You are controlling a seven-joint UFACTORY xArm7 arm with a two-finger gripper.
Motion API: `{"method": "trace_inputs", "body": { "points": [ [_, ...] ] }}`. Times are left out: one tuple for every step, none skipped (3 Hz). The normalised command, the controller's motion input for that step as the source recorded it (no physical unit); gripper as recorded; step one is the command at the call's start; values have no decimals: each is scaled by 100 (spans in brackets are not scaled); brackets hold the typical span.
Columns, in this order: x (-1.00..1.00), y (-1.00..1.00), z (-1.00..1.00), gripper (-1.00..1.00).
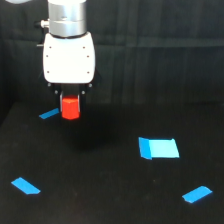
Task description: Pick up the red object from the table
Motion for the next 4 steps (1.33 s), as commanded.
{"method": "trace_inputs", "body": {
  "points": [
    [-3,-1,-5,-96],
    [5,-3,3,-99],
    [-8,-2,9,-100],
    [7,-6,0,-100]
  ]
}}
